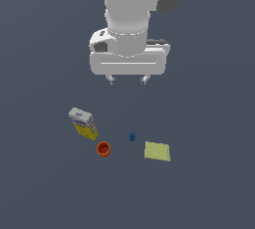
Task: Pick up a designated object from a clutter of objects.
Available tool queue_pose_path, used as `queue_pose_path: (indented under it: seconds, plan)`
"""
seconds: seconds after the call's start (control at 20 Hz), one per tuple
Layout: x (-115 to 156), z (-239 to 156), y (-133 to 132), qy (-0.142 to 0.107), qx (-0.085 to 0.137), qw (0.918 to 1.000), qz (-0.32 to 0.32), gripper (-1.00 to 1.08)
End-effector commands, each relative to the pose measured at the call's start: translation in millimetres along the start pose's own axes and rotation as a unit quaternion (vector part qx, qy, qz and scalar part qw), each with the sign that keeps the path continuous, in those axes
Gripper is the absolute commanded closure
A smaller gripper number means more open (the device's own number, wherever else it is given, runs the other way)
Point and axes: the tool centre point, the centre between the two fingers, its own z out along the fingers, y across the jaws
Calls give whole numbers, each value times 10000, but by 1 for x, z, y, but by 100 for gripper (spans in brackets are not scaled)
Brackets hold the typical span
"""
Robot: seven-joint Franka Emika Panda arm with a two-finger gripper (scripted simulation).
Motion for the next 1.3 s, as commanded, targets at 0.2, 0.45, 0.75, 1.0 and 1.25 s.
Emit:
queue_pose_path:
  seconds: [0.2, 0.45, 0.75, 1.0, 1.25]
  plan:
    - [0, -1, 8, 27, 16, 10000, 38, -92]
    - [-1, -3, 24, 88, 52, 9998, 143, -92]
    - [0, -3, 24, 86, 51, 9999, 112, -92]
    - [1, 0, 29, 85, 51, 9999, -38, -92]
    - [4, 5, 36, 79, 48, 9995, -316, -92]
